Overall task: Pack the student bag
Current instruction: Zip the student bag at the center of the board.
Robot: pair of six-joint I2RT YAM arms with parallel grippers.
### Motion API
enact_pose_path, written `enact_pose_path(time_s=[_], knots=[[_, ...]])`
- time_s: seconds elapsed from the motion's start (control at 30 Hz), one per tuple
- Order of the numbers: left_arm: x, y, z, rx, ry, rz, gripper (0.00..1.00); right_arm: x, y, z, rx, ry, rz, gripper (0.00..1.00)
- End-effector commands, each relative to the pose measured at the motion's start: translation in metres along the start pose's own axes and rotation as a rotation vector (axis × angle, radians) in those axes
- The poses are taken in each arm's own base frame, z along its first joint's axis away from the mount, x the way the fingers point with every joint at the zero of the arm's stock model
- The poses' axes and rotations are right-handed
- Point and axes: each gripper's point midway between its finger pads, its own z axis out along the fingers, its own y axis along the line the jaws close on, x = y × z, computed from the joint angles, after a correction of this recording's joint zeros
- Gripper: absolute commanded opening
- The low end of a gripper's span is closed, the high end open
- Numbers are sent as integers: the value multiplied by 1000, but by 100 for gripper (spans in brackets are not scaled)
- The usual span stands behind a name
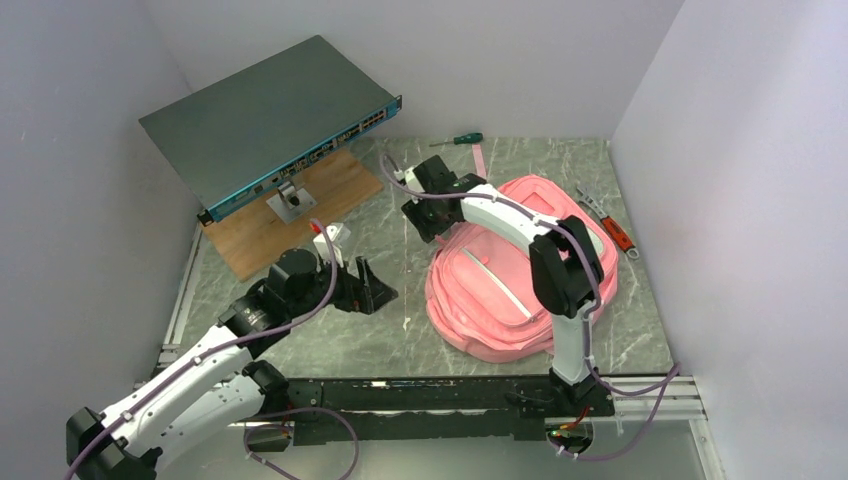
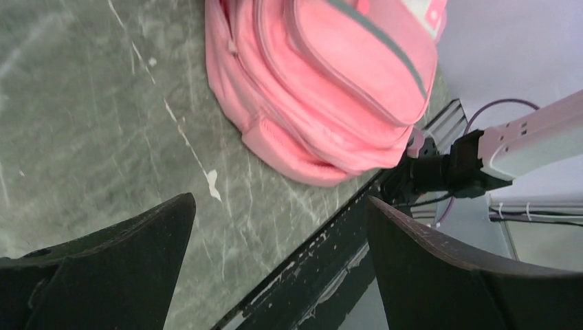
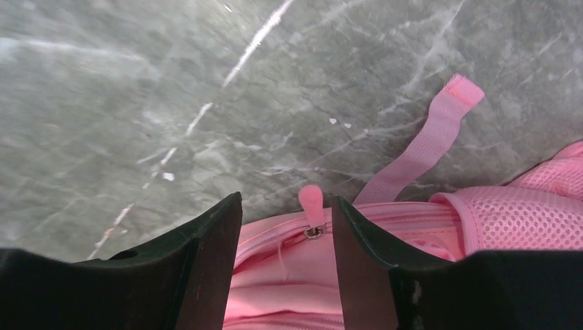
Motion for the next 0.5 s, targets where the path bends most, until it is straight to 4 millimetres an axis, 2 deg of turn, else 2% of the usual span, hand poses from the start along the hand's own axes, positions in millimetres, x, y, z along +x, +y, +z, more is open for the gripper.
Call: enact_pose_path(time_s=[0.0,0.13,0.3,0.47], knots=[[8,-10,0,73,18,-34,99,3,-21,1,139,39,-46,53],[14,-7,2,75,29,-39,100,10,-28,10,195,35,-7,52],[21,-5,7,85,48,-64,100,23,-27,19,228,55,-1,48],[29,-6,13,109,77,-106,100,31,-20,26,229,68,-35,51]])
